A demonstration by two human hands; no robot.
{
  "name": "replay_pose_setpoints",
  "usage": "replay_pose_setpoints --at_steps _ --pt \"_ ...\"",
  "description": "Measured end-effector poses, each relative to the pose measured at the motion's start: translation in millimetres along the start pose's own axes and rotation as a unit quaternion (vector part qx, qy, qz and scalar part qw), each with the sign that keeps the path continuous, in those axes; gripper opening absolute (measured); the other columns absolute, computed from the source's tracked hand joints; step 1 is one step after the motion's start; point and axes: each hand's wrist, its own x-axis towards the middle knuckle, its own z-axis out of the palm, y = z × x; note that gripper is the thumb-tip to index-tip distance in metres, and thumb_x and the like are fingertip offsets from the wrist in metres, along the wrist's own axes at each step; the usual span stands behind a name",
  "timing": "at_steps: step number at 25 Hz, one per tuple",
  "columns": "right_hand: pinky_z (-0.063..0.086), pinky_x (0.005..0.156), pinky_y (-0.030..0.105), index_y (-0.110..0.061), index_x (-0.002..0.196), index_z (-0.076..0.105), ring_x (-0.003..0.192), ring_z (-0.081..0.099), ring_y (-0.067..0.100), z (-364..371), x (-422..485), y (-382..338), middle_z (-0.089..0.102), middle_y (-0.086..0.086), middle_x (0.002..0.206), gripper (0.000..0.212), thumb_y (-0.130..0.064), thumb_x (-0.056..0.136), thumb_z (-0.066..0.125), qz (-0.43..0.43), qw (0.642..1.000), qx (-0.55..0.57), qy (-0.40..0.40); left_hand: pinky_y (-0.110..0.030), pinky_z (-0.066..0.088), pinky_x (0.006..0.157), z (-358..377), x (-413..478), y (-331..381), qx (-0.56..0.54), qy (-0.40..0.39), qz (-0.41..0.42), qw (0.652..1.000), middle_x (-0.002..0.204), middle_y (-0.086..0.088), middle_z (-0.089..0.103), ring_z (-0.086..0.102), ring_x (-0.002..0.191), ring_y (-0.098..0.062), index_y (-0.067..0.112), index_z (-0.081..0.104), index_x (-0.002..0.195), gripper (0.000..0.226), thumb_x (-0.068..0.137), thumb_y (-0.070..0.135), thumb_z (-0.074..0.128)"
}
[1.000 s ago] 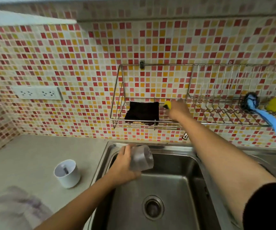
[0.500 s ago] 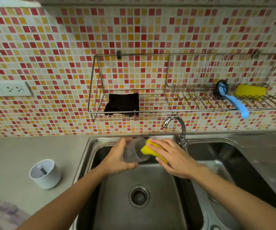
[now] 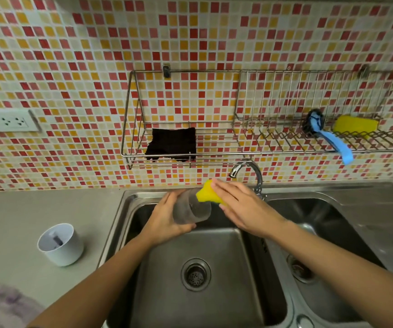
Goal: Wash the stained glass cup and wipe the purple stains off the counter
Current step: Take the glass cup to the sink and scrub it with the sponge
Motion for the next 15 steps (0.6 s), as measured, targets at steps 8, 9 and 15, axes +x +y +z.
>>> replay_pose_setpoints --at_steps 8,9,15 --pt "0.051 0.085 0.026 -0.018 0.105 0.070 0.103 0.065 0.014 16.6 0.3 3.2 0.071 -0.003 0.109 0.049 -0.039 0.063 0.083 -0.114 0.985 -0.052 -0.118 -0.017 0.038 0.097 19.6 15.6 20.5 -0.016 -0.068 0.056 0.996 0.130 0.007 0.043 0.045 0.120 -0.009 0.023 0.038 0.134 0.087 0.060 0.036 0.082" --pt "0.052 0.079 0.023 -0.020 0.096 0.073 0.094 0.068 0.013 16.3 3.4 4.1 0.073 -0.004 0.101 0.041 -0.029 0.059 0.086 -0.136 0.982 -0.051 -0.118 -0.022 0.039 0.100 19.7 16.6 21.3 -0.026 -0.079 0.052 0.995 0.132 0.008 0.040 0.042 0.122 -0.009 0.026 0.036 0.135 0.088 0.060 0.036 0.083" --pt "0.050 0.076 0.022 -0.029 0.086 0.072 0.087 0.065 0.007 9.2 3.5 19.0 0.072 -0.016 0.092 0.011 -0.022 0.080 0.067 -0.271 0.944 -0.114 -0.150 -0.031 0.050 0.090 -7.2 21.3 12.8 -0.152 -0.250 -0.046 0.955 0.144 0.031 0.009 0.035 0.126 -0.009 0.059 0.009 0.138 0.116 0.060 0.022 0.086"
